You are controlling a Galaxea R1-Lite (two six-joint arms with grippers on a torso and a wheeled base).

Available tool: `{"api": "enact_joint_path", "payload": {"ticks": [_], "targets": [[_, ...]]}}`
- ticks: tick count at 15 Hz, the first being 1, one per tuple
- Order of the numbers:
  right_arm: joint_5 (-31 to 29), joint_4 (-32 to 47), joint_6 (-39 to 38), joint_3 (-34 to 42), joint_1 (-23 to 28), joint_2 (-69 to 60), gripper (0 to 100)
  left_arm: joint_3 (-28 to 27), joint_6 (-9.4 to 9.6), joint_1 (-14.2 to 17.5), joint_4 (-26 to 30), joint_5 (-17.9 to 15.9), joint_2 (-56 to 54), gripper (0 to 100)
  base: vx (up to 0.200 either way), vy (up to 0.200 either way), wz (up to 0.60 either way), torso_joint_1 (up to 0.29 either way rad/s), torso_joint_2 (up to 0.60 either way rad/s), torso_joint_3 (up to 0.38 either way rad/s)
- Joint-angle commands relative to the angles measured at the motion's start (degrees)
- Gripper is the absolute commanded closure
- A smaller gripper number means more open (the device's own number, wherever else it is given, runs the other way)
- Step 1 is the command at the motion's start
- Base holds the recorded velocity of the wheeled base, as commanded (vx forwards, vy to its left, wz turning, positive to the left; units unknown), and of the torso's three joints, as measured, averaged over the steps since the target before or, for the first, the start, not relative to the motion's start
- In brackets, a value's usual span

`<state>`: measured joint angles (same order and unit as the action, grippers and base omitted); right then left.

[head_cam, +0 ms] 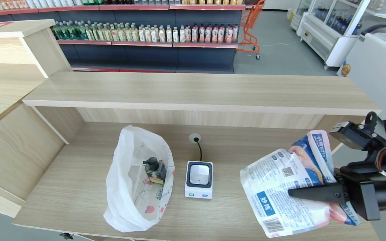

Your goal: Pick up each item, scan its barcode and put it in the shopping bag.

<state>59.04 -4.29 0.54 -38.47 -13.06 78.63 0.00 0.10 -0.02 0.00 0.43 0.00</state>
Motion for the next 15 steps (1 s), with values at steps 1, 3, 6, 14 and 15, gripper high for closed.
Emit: {"api": "enact_joint_path", "payload": {"ticks": [1, 3, 6, 14, 15], "targets": [[0.0, -0.2, -0.4, -0.6, -2.5, -0.2, 100, 0.0, -0.01, -0.1, 0.0, 0.0, 0.1, 0, 0.000, 0.000, 0.00, 0.000, 0.00, 0.000], [-0.2, -0.4, -0.5, -1.0, -4.7, 0.6, 100, 0.0, -0.01, 0.0, 0.0, 0.0, 0.1, 0, 0.000, 0.000, 0.00, 0.000, 0.00, 0.000], [-1.6, 0.0, -0.4, -0.6, -6.6, 1.3, 100, 0.0, -0.01, 0.0, 0.0, 0.0, 0.1, 0, 0.000, 0.000, 0.00, 0.000, 0.00, 0.000], [-3.5, -0.1, -0.4, -0.5, -9.7, 1.3, 100, 0.0, -0.01, 0.0, 0.0, 0.0, 0.1, 0, 0.000, 0.000, 0.00, 0.000, 0.00, 0.000], [-3.5, 0.0, -0.3, -0.5, -9.7, 1.1, 100, 0.0, -0.01, 0.0, 0.0, 0.1, 0.1, 0, 0.000, 0.000, 0.00, 0.000, 0.00, 0.000]]}}
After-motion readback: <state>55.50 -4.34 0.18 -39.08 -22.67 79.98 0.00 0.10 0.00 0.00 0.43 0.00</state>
